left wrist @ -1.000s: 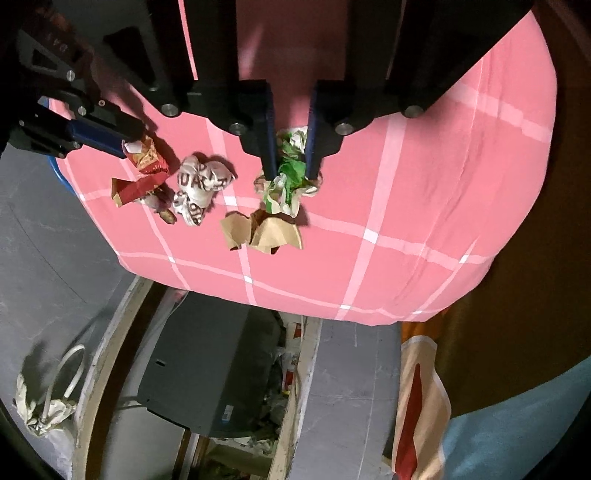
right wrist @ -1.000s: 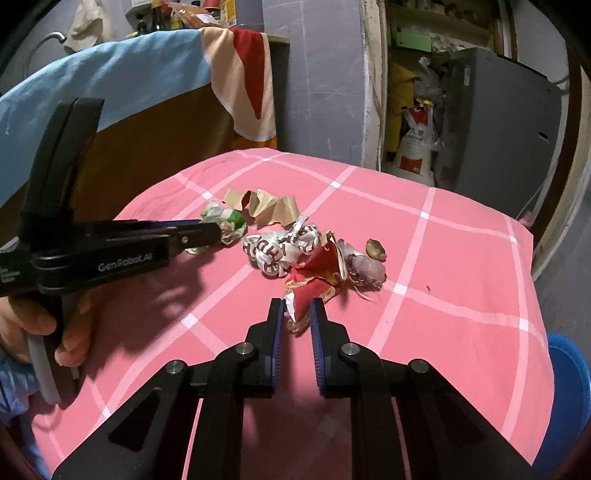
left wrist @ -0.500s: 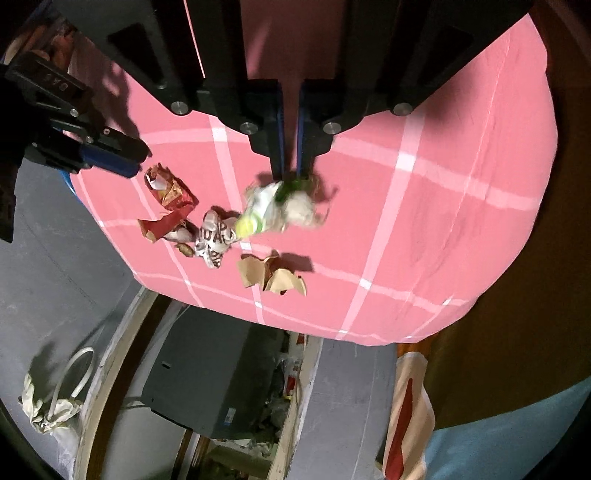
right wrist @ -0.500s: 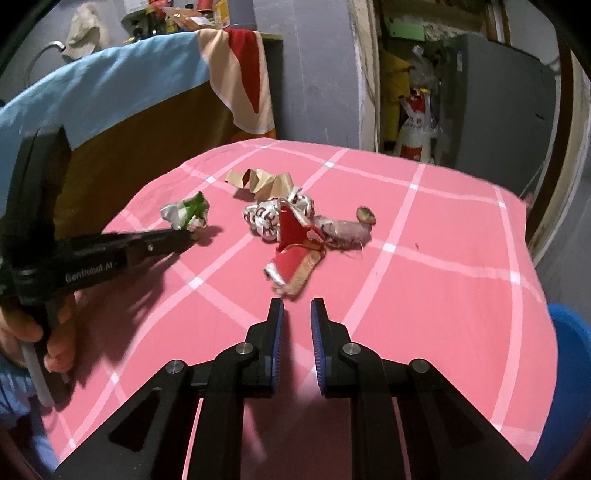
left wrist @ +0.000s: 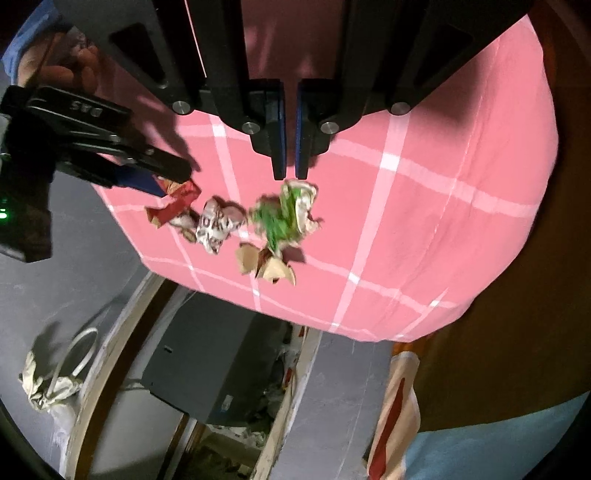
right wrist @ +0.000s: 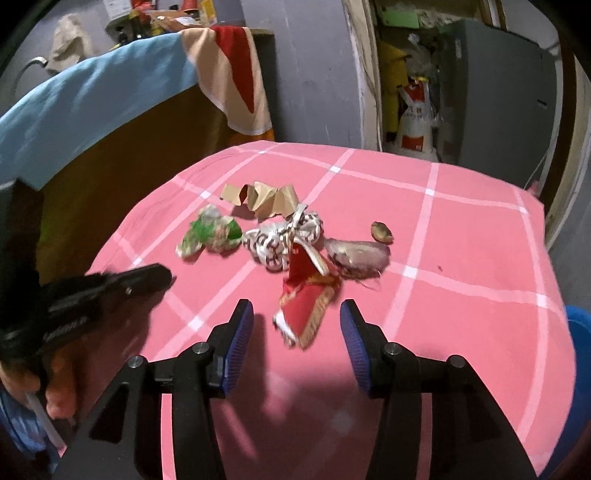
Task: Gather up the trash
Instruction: 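Lift both held wrappers up off the table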
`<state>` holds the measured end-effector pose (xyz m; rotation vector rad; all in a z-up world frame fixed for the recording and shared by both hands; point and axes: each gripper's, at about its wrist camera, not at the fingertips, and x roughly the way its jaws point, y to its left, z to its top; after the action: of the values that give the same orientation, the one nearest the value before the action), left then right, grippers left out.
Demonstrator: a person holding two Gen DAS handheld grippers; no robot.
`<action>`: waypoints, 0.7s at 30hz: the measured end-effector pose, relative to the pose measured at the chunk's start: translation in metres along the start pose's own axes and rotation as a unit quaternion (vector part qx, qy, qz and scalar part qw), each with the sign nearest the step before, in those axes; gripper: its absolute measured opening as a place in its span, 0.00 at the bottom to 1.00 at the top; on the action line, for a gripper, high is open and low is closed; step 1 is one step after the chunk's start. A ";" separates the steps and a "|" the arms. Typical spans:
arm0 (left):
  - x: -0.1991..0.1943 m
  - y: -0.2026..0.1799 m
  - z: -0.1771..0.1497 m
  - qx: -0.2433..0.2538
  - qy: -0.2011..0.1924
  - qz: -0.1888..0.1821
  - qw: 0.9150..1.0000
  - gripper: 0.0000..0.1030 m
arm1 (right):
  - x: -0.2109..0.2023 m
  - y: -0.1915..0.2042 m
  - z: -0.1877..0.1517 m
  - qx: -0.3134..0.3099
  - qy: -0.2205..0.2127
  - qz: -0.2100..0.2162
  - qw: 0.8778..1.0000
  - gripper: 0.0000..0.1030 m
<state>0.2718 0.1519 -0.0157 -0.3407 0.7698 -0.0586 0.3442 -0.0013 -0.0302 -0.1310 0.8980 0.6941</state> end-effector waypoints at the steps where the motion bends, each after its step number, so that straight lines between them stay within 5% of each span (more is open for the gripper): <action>1: 0.001 0.000 0.003 0.002 0.002 0.001 1.000 0.04 | 0.003 0.000 0.003 0.003 0.001 -0.002 1.000 0.46; 4: 0.004 -0.001 0.009 0.008 0.002 0.005 1.000 0.20 | 0.007 0.001 0.006 0.007 0.000 -0.006 1.000 0.46; 6: 0.007 -0.003 0.011 0.006 -0.004 0.006 1.000 0.40 | 0.008 0.001 0.005 0.006 -0.002 -0.008 1.000 0.46; 16: 0.040 -0.013 0.030 0.027 0.022 0.023 0.999 0.41 | 0.003 -0.008 0.002 0.019 -0.008 -0.008 1.000 0.27; 21: 0.041 -0.014 0.027 0.033 0.023 0.026 0.999 0.22 | 0.000 -0.005 -0.001 0.007 -0.007 0.000 1.000 0.20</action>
<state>0.3213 0.1387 -0.0206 -0.2569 0.8211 -0.0427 0.3460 -0.0058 -0.0316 -0.1126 0.8893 0.6880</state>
